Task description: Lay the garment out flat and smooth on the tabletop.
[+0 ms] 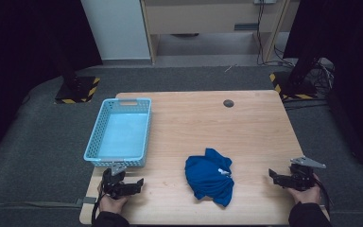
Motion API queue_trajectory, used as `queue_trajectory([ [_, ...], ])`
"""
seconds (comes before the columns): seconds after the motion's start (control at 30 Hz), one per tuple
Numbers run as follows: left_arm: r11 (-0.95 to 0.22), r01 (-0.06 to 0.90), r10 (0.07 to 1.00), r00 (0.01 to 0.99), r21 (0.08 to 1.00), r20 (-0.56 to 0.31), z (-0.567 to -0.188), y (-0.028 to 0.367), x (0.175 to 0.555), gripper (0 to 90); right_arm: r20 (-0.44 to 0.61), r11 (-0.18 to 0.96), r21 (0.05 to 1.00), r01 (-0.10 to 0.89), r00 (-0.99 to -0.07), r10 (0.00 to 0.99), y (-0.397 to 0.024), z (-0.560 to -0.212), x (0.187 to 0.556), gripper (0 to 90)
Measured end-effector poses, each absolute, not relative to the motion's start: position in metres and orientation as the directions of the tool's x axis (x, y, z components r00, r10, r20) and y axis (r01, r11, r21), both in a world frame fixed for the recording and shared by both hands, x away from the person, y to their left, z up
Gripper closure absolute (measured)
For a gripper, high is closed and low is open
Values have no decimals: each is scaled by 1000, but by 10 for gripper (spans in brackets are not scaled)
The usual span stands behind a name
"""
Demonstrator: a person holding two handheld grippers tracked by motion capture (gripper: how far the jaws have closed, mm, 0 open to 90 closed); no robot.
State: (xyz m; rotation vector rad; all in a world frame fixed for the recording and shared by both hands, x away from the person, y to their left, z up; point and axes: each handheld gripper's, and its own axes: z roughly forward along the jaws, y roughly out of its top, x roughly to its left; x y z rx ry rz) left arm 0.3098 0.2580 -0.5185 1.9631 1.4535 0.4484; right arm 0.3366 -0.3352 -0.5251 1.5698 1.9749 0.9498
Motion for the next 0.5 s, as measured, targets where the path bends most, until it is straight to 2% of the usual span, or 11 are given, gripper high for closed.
queue_trajectory([
  [0.03,-166,691,938,331,703,-104,-510,254,304,57,72,118,757,643,-262,962,-333,-520,335,29],
  [0.23,-201,653,929,364,730,-70,-497,239,293,70,88,112,790,603,-292,952,-329,-505,331,41],
  [0.5,-182,622,920,380,762,-91,-479,223,291,89,123,90,819,567,-326,937,-326,-490,330,68],
])
